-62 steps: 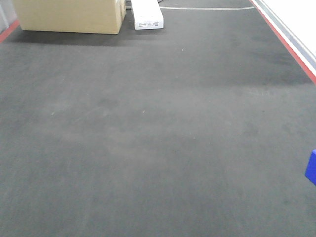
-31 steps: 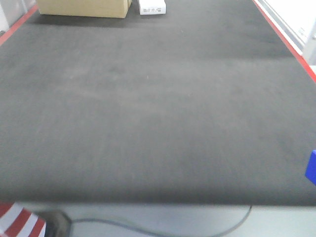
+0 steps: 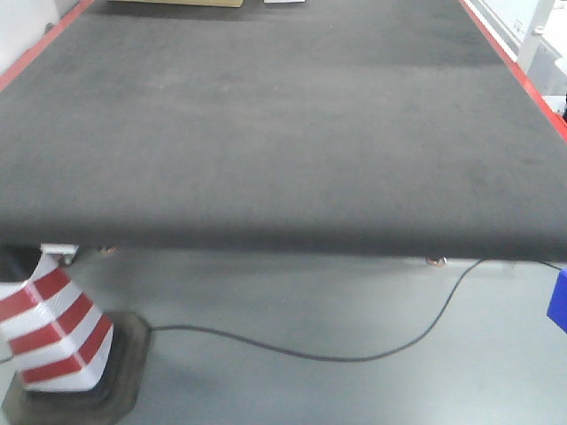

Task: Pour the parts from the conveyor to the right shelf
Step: 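Drive away from the conveyor holding the part in the right gripper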

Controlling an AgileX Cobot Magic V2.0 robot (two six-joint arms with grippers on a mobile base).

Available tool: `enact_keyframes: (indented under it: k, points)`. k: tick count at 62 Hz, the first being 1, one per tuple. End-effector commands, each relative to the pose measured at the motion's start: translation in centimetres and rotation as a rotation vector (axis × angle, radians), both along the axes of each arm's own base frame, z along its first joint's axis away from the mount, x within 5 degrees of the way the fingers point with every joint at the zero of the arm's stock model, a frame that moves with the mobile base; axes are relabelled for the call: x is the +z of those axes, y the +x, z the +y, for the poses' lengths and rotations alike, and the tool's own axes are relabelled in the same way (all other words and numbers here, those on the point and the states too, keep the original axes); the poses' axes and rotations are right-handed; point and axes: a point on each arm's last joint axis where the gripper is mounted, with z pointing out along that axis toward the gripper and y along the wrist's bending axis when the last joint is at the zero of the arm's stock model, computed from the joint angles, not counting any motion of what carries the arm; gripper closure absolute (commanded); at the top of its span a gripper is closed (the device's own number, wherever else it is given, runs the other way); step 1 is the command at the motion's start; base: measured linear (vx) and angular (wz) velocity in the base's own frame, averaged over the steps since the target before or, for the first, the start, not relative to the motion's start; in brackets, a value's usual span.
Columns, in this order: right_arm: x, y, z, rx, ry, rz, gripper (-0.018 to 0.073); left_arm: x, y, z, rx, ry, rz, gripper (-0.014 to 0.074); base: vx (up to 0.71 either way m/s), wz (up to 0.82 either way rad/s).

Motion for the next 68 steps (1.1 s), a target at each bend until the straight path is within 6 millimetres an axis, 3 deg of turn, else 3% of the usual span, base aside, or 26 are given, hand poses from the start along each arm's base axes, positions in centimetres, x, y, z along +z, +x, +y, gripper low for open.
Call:
enact_keyframes:
  k: [1,33,68]
  points:
    - [1.42,0.10,-0.16,-0.018,0.005,-0.088,0.0564,-0.27,-0.01,0.00,-0.001,-0.016,-0.059,0.0602,-0.37,0.04]
    - [1.42,0.10,-0.16,-0.018,0.005,-0.088,0.0564,-0.27,-0.01,0.00,-0.001,-0.016,-0.059,0.0602,-0.35,-0.14]
    - [1.42,0.10,-0.16,-0.018,0.005,-0.088,0.0564,-0.27,-0.01,0.00,-0.001,-0.016,-0.059,0.0602,-0.24,-0.91]
